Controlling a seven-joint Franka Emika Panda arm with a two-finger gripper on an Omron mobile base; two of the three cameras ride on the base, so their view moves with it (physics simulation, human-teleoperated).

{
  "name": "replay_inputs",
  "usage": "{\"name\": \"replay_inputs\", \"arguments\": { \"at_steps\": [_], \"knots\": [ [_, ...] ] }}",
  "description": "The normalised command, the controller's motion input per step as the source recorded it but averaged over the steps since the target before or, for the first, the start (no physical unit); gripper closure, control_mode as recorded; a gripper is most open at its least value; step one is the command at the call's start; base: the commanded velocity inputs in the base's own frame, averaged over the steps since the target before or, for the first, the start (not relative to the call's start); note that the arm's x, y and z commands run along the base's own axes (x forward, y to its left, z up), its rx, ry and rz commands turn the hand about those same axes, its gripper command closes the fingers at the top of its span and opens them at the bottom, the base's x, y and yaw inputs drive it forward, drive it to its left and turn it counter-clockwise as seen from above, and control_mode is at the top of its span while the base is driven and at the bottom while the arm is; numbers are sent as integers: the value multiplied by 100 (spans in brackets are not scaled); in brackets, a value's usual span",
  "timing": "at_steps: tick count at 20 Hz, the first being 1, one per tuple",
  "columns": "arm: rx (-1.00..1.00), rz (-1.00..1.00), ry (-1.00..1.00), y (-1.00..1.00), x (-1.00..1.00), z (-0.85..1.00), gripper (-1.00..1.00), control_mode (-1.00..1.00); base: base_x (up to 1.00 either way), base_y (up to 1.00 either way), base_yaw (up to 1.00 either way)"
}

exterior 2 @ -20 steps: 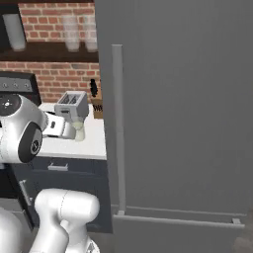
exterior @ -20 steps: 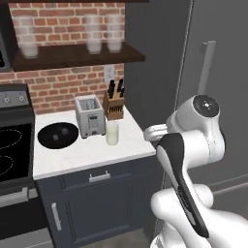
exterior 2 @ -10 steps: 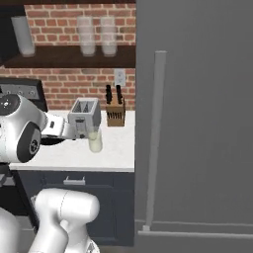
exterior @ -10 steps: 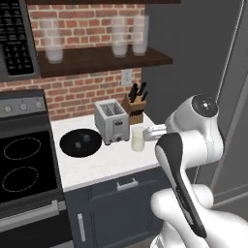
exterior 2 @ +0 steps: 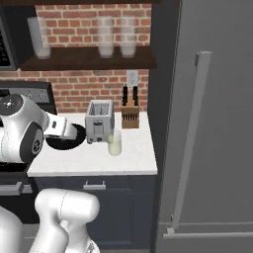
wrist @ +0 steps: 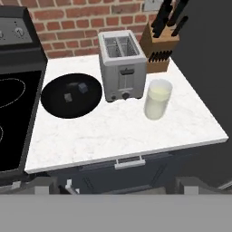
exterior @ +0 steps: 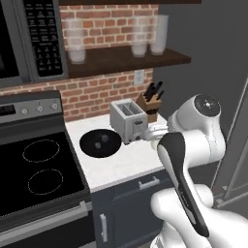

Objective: Grab a lemon wedge from the fridge and one ice cube from the ice bowl, and put them in the glass of lemonade.

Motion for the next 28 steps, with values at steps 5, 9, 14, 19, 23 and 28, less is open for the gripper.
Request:
{"name": "replay_inputs", "arguments": {
  "at_steps": [5, 9, 14, 19, 23, 28],
  "knots": [
    [0, 0, 0, 0, 0, 0, -100, 100, 27, 74, 0],
    [0, 0, 0, 0, 0, 0, -100, 100, 59, 49, 0],
    [0, 0, 0, 0, 0, 0, -100, 100, 52, 24, 0],
    [1, 8, 2, 24, 78, -24, -100, -100, 0, 0, 0],
    [1, 11, 11, 28, 97, -34, -100, -100, 0, 0, 0],
    [-1, 7, 15, 23, 90, -48, -100, -100, 0, 0, 0]
  ]
}}
